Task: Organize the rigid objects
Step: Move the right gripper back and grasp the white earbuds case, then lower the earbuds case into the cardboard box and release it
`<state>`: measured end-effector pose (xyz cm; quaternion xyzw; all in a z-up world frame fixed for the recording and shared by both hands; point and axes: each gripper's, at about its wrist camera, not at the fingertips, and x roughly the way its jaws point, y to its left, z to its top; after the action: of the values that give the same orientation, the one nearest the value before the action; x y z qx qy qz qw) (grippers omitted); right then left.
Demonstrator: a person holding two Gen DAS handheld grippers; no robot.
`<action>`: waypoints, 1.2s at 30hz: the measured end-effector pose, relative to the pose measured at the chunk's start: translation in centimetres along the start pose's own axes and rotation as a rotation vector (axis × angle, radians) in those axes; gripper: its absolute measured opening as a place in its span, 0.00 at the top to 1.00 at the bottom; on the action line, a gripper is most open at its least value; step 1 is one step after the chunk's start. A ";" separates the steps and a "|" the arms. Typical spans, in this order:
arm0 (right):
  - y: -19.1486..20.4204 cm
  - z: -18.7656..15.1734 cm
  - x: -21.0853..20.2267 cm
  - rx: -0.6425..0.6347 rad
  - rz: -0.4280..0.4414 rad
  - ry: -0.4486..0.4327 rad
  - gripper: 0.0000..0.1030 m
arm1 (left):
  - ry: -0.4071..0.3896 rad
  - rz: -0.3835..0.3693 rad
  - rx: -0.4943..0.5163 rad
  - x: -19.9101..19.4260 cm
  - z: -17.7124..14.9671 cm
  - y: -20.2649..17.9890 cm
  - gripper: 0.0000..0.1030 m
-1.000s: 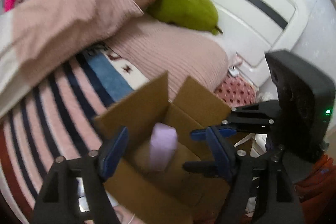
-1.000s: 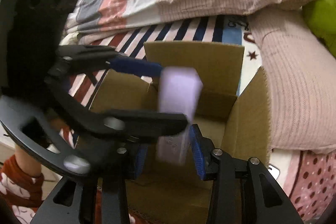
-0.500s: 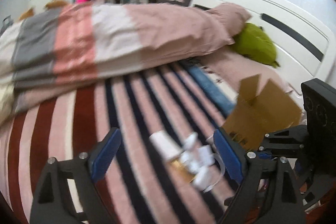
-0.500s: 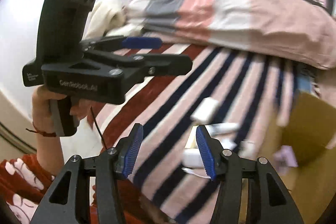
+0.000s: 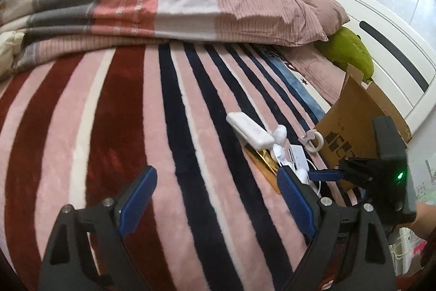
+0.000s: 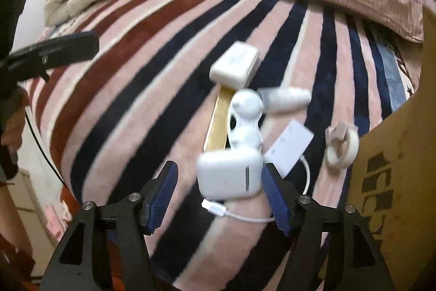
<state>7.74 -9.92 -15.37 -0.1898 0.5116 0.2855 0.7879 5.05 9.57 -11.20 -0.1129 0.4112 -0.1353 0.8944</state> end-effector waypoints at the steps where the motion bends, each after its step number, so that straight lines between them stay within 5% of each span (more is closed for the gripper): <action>1: 0.2 -0.1 0.3 -0.018 -0.020 0.002 0.41 | 0.002 -0.005 0.002 0.0 -0.1 -0.2 0.15; 4: 0.6 -0.5 1.0 -0.056 -0.070 -0.003 0.52 | 0.005 -0.022 0.012 -0.1 -0.2 -1.0 0.15; 7: 0.8 -0.7 0.4 -0.073 -0.082 -0.032 0.53 | 0.008 -0.050 0.027 -0.5 0.1 -1.8 0.15; 13: 1.6 0.7 -5.2 -0.100 0.051 -0.171 0.53 | 0.002 -0.245 0.076 -2.1 2.4 -5.7 0.18; 16: 2.0 1.6 -8.5 -0.129 0.100 -0.248 0.53 | 0.005 -0.333 0.107 -2.8 4.3 -8.3 0.45; 21: 0.9 2.1 -13.8 -0.149 0.112 -0.377 0.53 | 0.012 -0.342 0.225 -3.2 7.5 -13.5 0.81; 29: -6.9 0.0 -19.0 -0.043 0.039 -0.457 0.53 | 0.097 -0.408 0.362 0.5 11.5 -23.5 0.81; 36: -15.0 -2.9 -18.5 0.126 0.011 -0.311 0.53 | 0.312 -0.420 0.427 7.9 11.8 -31.2 0.81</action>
<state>9.61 -27.78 0.45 -0.0910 0.4013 0.2830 0.8664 14.40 -21.26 0.52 0.0167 0.4735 -0.4151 0.7767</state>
